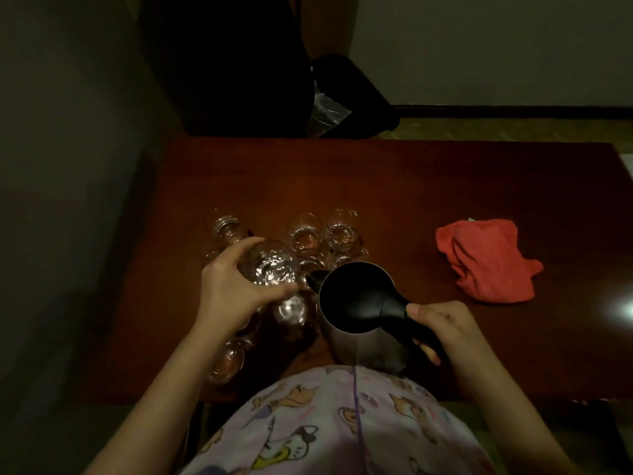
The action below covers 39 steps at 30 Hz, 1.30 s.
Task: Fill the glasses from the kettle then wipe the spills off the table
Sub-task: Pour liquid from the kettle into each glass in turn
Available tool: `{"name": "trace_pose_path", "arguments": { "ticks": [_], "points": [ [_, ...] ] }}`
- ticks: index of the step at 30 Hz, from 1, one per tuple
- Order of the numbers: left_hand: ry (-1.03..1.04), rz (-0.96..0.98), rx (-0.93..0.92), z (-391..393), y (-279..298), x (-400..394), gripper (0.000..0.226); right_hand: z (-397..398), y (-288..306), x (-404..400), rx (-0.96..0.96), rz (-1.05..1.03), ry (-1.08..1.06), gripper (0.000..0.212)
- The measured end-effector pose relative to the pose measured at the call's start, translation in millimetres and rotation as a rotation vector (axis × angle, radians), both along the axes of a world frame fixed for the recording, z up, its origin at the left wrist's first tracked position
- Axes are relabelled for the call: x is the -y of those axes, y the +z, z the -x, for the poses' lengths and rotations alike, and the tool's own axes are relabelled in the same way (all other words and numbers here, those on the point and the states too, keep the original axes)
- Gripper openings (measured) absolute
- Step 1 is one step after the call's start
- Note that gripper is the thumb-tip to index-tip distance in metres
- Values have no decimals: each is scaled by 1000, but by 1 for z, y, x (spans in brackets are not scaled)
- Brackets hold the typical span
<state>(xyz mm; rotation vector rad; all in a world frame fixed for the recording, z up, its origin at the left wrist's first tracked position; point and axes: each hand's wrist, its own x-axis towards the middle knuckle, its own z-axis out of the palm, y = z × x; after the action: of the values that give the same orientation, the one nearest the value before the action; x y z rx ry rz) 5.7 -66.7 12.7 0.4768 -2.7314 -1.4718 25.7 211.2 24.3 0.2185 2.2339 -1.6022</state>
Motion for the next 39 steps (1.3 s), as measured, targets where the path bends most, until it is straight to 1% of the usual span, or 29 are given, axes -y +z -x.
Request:
{"name": "trace_pose_path", "arguments": {
  "ticks": [7,14,19,23,26,29,31,36,39],
  "points": [
    [-38,55,-41,34,9,9,84,0,-6,-1,26,5,-25,59],
    [39,59,-65,72,1,16,83,1,-7,-3,41,-6,-18,57],
    [50,136,21,96,-26,22,89,0,-7,-3,36,0,-28,71],
    [25,167,116,106,-44,21,88,-1,-9,-1,36,7,-38,65],
    [0,179,162,106,-56,20,87,-2,-11,-2,23,-10,-39,65],
    [-17,165,189,102,-62,22,87,-1,-12,-3,30,-24,-50,53],
    [-11,163,185,100,-63,23,87,-2,-11,-2,22,-39,-50,51],
    [-40,162,176,98,-63,22,82,-4,-11,1,-35,-97,-47,53],
    [-47,187,191,100,-65,24,82,-7,-11,4,-86,-164,-68,60]
  ]
}}
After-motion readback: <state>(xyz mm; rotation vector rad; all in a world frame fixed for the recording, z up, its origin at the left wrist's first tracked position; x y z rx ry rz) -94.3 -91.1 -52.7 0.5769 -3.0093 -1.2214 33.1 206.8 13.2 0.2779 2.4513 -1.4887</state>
